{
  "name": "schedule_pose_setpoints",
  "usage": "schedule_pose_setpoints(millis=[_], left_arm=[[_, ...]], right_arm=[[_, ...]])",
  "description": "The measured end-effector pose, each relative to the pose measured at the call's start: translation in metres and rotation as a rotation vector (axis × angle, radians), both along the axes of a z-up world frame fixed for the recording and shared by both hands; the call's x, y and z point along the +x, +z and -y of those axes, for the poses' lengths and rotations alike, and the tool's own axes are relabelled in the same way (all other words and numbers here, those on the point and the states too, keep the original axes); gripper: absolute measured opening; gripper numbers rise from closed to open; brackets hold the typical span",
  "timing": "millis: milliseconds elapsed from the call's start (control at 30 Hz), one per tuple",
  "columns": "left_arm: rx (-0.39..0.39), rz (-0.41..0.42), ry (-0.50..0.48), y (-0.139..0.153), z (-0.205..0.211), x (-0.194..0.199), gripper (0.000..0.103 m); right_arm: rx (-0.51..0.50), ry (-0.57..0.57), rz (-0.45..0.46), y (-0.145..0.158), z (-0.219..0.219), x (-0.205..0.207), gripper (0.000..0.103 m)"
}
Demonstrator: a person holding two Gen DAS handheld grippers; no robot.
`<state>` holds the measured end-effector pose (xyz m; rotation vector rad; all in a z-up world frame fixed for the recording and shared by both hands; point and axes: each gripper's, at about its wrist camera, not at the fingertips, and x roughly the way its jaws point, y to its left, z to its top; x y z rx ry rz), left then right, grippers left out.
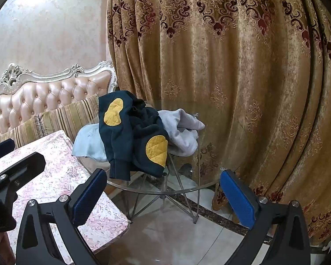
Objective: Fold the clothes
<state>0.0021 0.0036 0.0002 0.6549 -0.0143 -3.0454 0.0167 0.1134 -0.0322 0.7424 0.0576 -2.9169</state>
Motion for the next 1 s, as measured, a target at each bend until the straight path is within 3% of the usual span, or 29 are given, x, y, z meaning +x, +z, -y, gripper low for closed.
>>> schedule_pose_setpoints(millis=[167, 1000], left_arm=[[0.039, 0.051, -0.011, -0.004, -0.007, -0.003, 0.103], [0.043, 0.033, -0.012, -0.002, 0.003, -0.002, 0.103]], right_arm=[[-0.004, 0.006, -0.011, -0.003, -0.001, 0.001, 0.103], [0.007, 0.012, 0.001, -0.002, 0.006, -0.002, 0.103]])
